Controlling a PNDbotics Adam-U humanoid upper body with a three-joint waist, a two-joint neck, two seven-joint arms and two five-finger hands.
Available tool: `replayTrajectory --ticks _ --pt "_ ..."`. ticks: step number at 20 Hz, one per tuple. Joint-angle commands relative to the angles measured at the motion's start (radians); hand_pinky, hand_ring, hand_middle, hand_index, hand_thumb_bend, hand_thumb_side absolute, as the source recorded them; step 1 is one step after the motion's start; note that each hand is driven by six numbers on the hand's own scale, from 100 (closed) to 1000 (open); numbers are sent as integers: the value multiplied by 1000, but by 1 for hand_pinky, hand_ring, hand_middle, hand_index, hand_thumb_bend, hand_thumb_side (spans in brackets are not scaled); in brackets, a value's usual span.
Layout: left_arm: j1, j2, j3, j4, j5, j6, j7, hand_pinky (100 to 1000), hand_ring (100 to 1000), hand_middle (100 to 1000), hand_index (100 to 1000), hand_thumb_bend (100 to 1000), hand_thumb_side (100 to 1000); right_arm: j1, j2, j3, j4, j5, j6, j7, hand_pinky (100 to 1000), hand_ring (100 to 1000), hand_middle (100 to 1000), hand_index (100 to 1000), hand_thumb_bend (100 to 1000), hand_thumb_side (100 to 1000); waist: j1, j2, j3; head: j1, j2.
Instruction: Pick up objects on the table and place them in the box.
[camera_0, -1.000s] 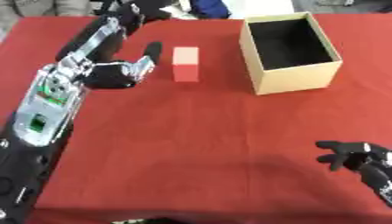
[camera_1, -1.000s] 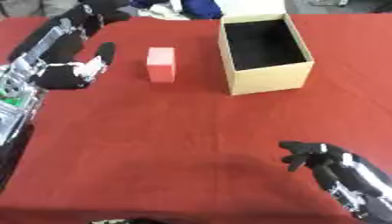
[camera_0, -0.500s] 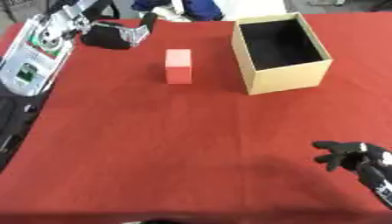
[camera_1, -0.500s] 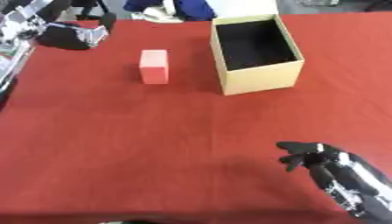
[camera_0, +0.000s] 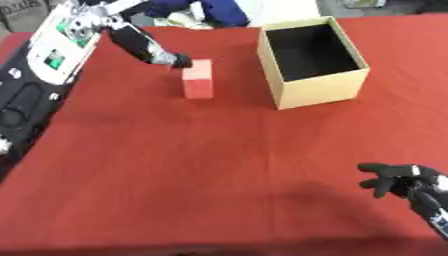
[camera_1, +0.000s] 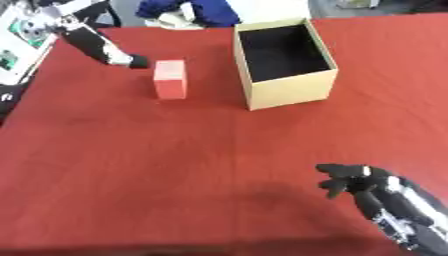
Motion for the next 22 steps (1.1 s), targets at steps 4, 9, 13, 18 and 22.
replayTrajectory --ticks 4,9,13,18,22 --pt "-74 -13 17 165 -110 -11 17 1000 892 904 942 564 415 -5 -17 7 -8 -13 -1 7 841 938 572 812 100 552 -4 -22 -9 6 -3" --pt "-126 -76 30 365 -290 -91 102 1000 889 904 944 534 475 -3 -17 9 -8 -15 -2 10 841 938 572 812 100 552 -7 -24 -17 13 -2" --pt "-143 -108 35 443 -351 -112 143 1000 884 902 946 496 503 -2 -16 10 -7 -16 -2 11 841 938 572 812 100 552 -9 -26 -21 17 -2" --pt "-152 -134 33 480 -387 -118 161 1000 880 900 948 481 540 -1 -14 10 -6 -16 -1 11 841 938 572 812 100 552 -10 -26 -24 21 0" --pt "-156 -149 31 491 -395 -114 166 1000 877 898 949 449 555 -1 -13 10 -6 -17 -1 11 841 937 572 812 100 552 -11 -26 -25 24 2"
